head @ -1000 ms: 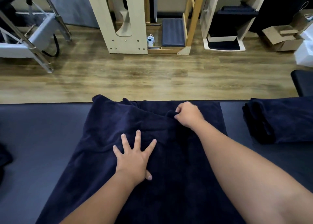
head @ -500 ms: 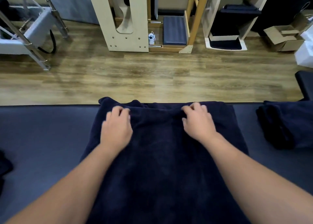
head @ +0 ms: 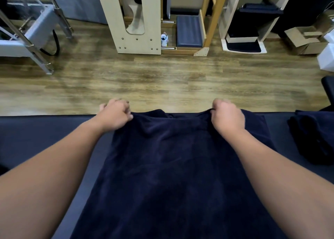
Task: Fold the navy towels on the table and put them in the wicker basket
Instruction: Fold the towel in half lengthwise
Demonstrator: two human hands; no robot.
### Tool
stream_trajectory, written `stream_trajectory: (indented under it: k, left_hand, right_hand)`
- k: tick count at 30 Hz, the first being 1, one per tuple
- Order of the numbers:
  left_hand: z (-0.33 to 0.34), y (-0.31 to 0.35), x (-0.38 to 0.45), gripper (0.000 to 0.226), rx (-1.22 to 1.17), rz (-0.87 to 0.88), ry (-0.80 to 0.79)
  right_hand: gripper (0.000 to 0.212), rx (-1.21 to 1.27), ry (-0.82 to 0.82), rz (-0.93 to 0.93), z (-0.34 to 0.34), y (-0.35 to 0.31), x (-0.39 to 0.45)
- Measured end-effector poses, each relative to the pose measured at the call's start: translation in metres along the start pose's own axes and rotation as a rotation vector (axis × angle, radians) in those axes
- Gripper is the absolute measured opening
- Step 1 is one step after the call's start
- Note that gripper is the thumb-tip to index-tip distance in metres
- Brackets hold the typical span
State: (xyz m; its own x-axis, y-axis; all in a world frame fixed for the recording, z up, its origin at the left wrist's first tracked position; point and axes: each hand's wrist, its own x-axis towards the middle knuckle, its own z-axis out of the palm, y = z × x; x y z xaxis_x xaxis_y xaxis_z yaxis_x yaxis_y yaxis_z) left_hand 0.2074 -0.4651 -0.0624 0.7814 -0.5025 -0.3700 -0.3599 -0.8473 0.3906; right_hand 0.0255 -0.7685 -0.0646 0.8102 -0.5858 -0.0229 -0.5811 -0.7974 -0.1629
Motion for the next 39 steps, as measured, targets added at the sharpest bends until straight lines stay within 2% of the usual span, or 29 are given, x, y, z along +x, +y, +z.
stream_trajectory:
  k: [2,3,5,6,8,9,10,11,12,14,15,16,17,18,19,21,22,23,25,26,29,30,31,34,35,37,39]
  left_hand:
    - [-0.013,0.003,-0.003,0.027,-0.527,-0.001,-0.055]
    - [-0.018,0.005,-0.005,0.022,-0.657,0.017,-0.084]
    - [-0.029,0.006,-0.011,0.018,-0.662,0.042,-0.176]
    - [-0.035,0.005,-0.012,0.024,-0.54,0.037,-0.236]
    - [-0.041,0.004,-0.012,0.038,0.0,-0.008,-0.394]
    - [-0.043,0.003,-0.012,0.034,0.318,-0.033,-0.428]
    - [-0.042,0.0,-0.011,0.028,0.518,-0.036,-0.412]
    - [-0.041,-0.002,-0.011,0.027,0.524,-0.022,-0.378]
    - [-0.042,-0.008,-0.008,0.035,0.358,0.031,-0.351]
    - [-0.046,-0.014,-0.006,0.051,-0.319,0.101,-0.285]
    - [-0.047,-0.015,-0.005,0.041,-0.612,0.115,-0.272]
    - [-0.048,-0.015,-0.005,0.024,-0.783,0.125,-0.279]
    - [-0.052,-0.012,-0.007,0.018,-0.831,0.128,-0.286]
    - [-0.054,-0.011,-0.007,0.022,-0.734,0.131,-0.28]
    - [-0.058,-0.015,-0.004,0.025,-0.446,0.153,-0.295]
    - [-0.068,-0.025,0.003,0.039,0.287,0.145,-0.299]
    - [-0.075,-0.032,0.007,0.047,0.55,0.092,-0.289]
    - [-0.083,-0.037,0.009,0.052,0.684,0.01,-0.275]
    - [-0.101,-0.044,0.015,0.053,0.697,-0.118,-0.246]
    - [-0.109,-0.046,0.017,0.047,0.606,-0.148,-0.23]
    - [-0.115,-0.048,0.017,0.02,-0.071,-0.069,-0.138]
    - [-0.115,-0.05,0.014,0.02,-0.176,-0.036,-0.112]
    - [-0.118,-0.056,0.015,0.021,-0.153,-0.005,-0.098]
    - [-0.116,-0.086,0.022,0.029,0.614,-0.078,-0.037]
    - [-0.114,-0.093,0.023,0.028,0.78,-0.129,-0.032]
    - [-0.103,-0.098,0.023,0.022,0.818,-0.19,0.071]
    - [-0.088,-0.092,0.021,0.028,0.601,-0.231,0.216]
  right_hand:
    - [0.012,0.076,0.108,0.15,-0.006,0.002,0.005]
    - [0.013,0.093,0.098,0.202,-0.007,0.002,0.008]
    - [0.022,0.08,-0.009,0.219,-0.005,-0.005,0.006]
    - [0.028,0.053,-0.047,0.175,-0.004,-0.011,0.001]
    - [0.029,-0.002,-0.025,-0.02,0.002,-0.024,-0.016]
    - [0.025,-0.021,-0.02,-0.138,0.005,-0.032,-0.025]
    - [0.022,-0.03,-0.048,-0.237,0.009,-0.039,-0.035]
    - [0.023,-0.022,-0.118,-0.291,0.013,-0.047,-0.045]
    - [0.025,-0.002,-0.209,-0.288,0.016,-0.054,-0.053]
    - [0.033,0.01,-0.332,-0.192,0.023,-0.064,-0.065]
    - [0.037,-0.002,-0.335,-0.148,0.026,-0.069,-0.069]
    - [0.04,-0.02,-0.321,-0.123,0.029,-0.073,-0.071]
    - [0.043,-0.04,-0.31,-0.107,0.03,-0.077,-0.072]
    - [0.047,-0.055,-0.313,-0.09,0.03,-0.079,-0.072]
    - [0.05,-0.062,-0.327,-0.068,0.031,-0.082,-0.071]
    - [0.056,-0.059,-0.354,-0.032,0.031,-0.085,-0.069]
    - [0.06,-0.052,-0.36,-0.021,0.033,-0.085,-0.069]
    - [0.064,-0.038,-0.364,-0.014,0.034,-0.085,-0.07]
    - [0.072,-0.008,-0.373,0.001,0.037,-0.084,-0.074]
    - [0.075,-0.002,-0.376,0.006,0.039,-0.084,-0.076]
    - [0.083,0.002,-0.379,0.018,0.039,-0.082,-0.078]
    - [0.084,0.002,-0.38,0.024,0.039,-0.082,-0.078]
    - [0.085,0.001,-0.382,0.028,0.04,-0.083,-0.077]
    - [0.086,-0.022,-0.387,0.022,0.04,-0.085,-0.076]
    - [0.085,-0.033,-0.389,0.018,0.041,-0.086,-0.076]
    - [0.085,-0.059,-0.392,0.015,0.042,-0.086,-0.077]
    - [0.085,-0.073,-0.404,0.014,0.042,-0.086,-0.076]
